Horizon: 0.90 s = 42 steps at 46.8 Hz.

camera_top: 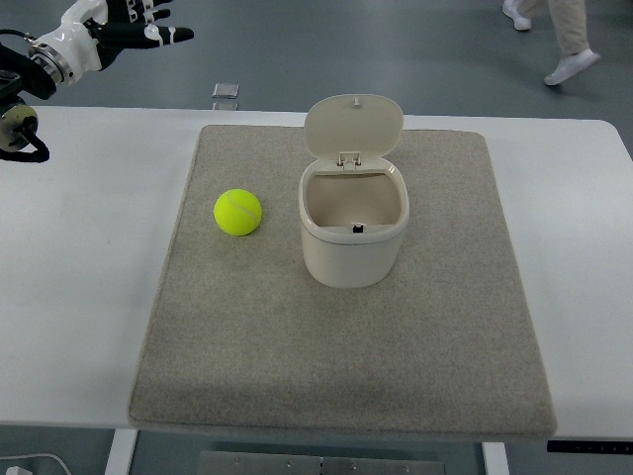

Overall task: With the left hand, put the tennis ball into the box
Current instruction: 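Raise the left hand and swing it over the mat toward the tennis ball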

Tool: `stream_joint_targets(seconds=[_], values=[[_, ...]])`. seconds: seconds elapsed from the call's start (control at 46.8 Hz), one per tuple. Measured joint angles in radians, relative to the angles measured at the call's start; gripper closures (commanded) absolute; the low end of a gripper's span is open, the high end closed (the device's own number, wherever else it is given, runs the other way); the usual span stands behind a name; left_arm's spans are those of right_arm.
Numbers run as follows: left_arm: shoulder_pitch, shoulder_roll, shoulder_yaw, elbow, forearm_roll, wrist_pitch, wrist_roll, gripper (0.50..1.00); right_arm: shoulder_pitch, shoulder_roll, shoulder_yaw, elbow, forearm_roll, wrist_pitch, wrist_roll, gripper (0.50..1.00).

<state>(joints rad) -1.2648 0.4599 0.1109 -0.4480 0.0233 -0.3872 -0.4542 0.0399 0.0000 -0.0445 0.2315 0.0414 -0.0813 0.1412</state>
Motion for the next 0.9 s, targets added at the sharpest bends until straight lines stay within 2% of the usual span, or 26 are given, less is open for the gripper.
stream_joint_targets(seconds=[0.214, 0.62, 0.898], values=[[-0.006, -0.003, 0.052, -0.034, 0.037, -0.067, 0.014, 0.519, 0.0, 0.0, 0.0, 0.0, 0.0, 0.0, 0.0, 0.562], [0.005, -0.014, 0.069, -0.04, 0.346, -0.094, 0.014, 0.527, 0.0, 0.0, 0.0, 0.0, 0.0, 0.0, 0.0, 0.562], [-0.005, -0.008, 0.07, -0.119, 0.431, -0.104, 0.014, 0.534, 0.0, 0.0, 0.0, -0.001, 0.0, 0.0, 0.0, 0.562]])
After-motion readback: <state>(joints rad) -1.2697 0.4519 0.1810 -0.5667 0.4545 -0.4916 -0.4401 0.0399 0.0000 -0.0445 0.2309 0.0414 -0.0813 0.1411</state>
